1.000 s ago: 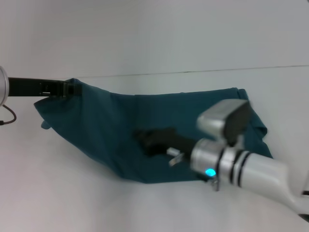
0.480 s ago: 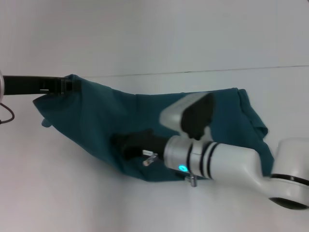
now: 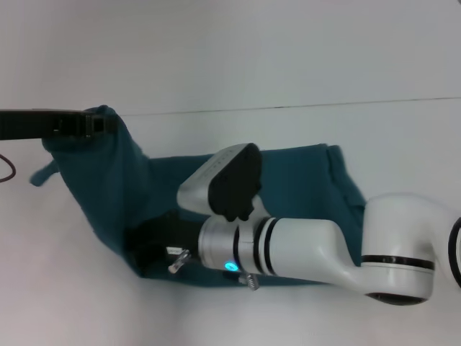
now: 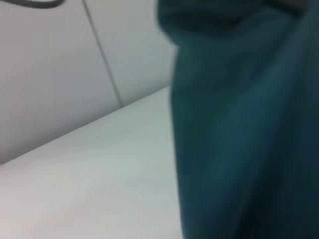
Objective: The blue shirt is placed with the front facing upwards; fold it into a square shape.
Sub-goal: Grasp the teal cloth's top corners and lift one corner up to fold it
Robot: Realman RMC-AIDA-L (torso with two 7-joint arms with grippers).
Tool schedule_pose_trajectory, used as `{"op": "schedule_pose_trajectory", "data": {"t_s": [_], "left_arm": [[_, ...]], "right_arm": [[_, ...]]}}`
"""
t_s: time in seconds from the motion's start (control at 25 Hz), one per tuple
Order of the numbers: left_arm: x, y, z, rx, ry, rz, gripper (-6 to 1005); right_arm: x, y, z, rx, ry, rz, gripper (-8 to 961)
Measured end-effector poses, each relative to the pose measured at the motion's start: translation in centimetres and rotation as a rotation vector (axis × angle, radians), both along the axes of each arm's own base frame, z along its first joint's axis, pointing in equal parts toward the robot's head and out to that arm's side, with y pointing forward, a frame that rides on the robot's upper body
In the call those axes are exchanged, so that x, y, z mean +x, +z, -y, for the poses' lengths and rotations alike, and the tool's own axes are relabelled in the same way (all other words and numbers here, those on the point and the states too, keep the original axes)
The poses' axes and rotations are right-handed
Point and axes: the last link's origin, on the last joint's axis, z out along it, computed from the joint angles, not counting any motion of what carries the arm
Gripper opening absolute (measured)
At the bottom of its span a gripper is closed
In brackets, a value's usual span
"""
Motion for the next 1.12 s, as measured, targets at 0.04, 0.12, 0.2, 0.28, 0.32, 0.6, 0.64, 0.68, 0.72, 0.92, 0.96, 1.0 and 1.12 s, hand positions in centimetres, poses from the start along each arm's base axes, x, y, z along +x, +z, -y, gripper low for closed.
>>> {"op": "schedule_pose_trajectory", "data": {"t_s": [0.04,0.12,0.2,0.28,0.32,0.6,0.64,0.68,0.72,0.92,0.96,1.0,1.12], "left_arm": [[0.0,0.0,0.0,0.0,0.001,0.0,34],[-0.1,0.0,0.1,0.0,0.001,0.0,34],[0.0,0.0,0.2,-0.007,-0.001,-0.001,34],[0.1,0.1,0.3,-0.012,-0.006,-0.003,34],[0.2,0.1,0.4,-0.012,-0.008,-0.005,34],[1.0,0.7,0.6,-0.001,-0.032,-0.003,36],[1.2,0.8,0.6,-0.001,-0.039,0.003,36],[1.4,0.8,0.7,-0.001,-0.046,0.01,36],[1.5,0.9,0.7,0.0,-0.052,0.013,36],[2.2,1.3,0.9,0.006,-0.077,0.021,37],[2.4,1.4,1.0,0.007,-0.084,0.024,37],[2.5,1.5,1.0,0.008,-0.09,0.025,37],[2.8,1.6,1.1,0.009,-0.101,0.028,37]], "right_arm": [[-0.1,-0.1,0.2,-0.002,0.001,-0.008,20],[0.4,0.3,0.1,0.018,-0.029,-0.034,20],[1.8,1.2,-0.2,0.055,-0.082,-0.07,20],[3.6,2.3,-0.5,0.1,-0.142,-0.12,20],[4.5,2.8,-0.5,0.122,-0.172,-0.15,20],[6.2,3.5,-0.1,0.168,-0.236,-0.198,20],[6.0,3.2,-0.2,0.162,-0.236,-0.183,20],[5.8,3.0,-0.2,0.155,-0.234,-0.168,20],[5.5,2.7,-0.3,0.146,-0.23,-0.154,20],[3.2,1.2,0.1,0.086,-0.182,-0.093,20],[2.7,0.8,0.2,0.071,-0.165,-0.08,21],[2.1,0.5,0.3,0.058,-0.148,-0.068,21],[0.6,-0.2,0.7,0.028,-0.108,-0.045,21]]}}
